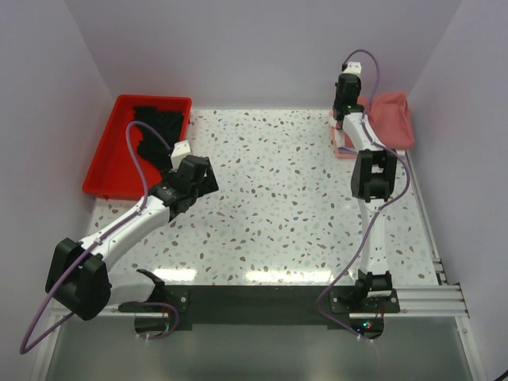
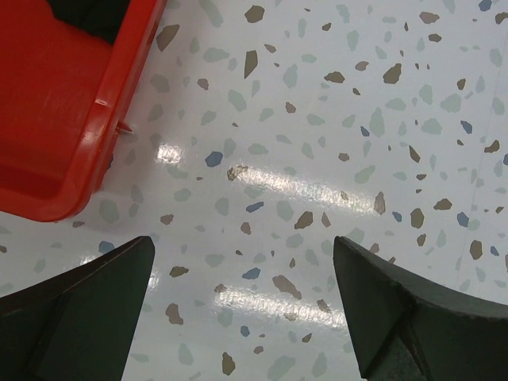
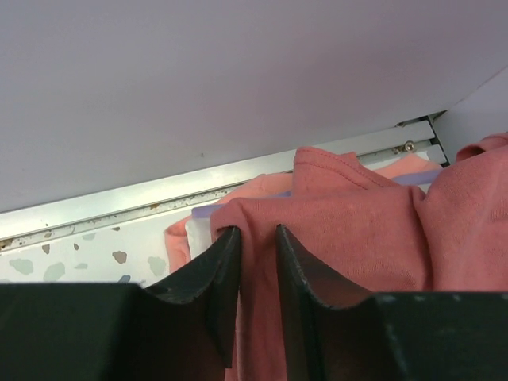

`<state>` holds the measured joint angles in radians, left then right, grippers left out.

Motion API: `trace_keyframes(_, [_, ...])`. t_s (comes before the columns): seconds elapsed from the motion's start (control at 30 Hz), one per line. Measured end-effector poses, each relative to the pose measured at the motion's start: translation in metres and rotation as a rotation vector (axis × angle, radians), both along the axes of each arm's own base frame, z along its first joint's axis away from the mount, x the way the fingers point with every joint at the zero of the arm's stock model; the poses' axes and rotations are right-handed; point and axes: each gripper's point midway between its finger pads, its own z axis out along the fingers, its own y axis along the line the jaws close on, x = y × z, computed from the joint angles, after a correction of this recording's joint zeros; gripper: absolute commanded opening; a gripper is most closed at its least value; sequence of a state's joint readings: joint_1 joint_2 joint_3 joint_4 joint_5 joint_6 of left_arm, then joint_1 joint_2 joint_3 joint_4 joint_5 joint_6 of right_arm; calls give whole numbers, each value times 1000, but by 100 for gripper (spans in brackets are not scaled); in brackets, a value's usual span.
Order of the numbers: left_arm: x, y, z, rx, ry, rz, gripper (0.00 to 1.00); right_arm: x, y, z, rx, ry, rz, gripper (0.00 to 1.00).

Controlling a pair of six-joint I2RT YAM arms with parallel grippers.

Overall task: Fold and stack the t-shirts
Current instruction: Neatly place the folded tshirt to the corner

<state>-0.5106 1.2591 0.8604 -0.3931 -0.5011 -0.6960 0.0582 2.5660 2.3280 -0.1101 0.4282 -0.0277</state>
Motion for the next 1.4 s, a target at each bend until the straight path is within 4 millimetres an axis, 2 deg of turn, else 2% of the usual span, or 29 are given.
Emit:
trace_keyframes(0.03, [0,0,0,1,1,0,100,0,-1,0,0,1,-1,3])
trace_keyframes(0.07, [0,0,-1,1,2,0,100,0,-2,0,-6,4,0,0])
trace_keyframes(0.27, [0,0,-1,2,3,1,100,1,-3,-4,17,-2,18,0])
trace_keyframes(0.43, [-1,1,-1,3,4,1,100,-3,6,-11,79,-2,48,0])
trace_keyframes(0.57, [-1,0,-1,3,4,1,100,-3,12,2,121,-33,72,0])
trace_keyframes(0.73, [-1,0,-1,3,4,1,100,-1,17,31,155,-97,91,0])
trace_keyframes(0.9, [-1,0,-1,3,4,1,100,-1,18,32,165,-100,94,0])
trace_keyframes(1.0, [0,0,-2,4,6,1,100,-1,17,32,163,-100,89,7])
trace_keyframes(1.07, [0,0,-3,7,11,1,100,0,17,30,160,-97,88,15])
trace_keyframes(1.17, [0,0,-5,10,16,1,100,1,17,21,158,-84,89,46])
trace_keyframes(1.2, [0,0,-6,10,18,1,100,1,17,18,157,-80,91,63])
trace_keyframes(1.27, [0,0,-7,12,21,1,100,1,18,10,153,-62,95,79])
trace_keyframes(1.3, [0,0,-8,13,23,1,100,1,18,7,152,-55,95,98])
trace_keyframes(1.4, [0,0,-9,15,27,0,100,0,17,5,140,-42,99,99])
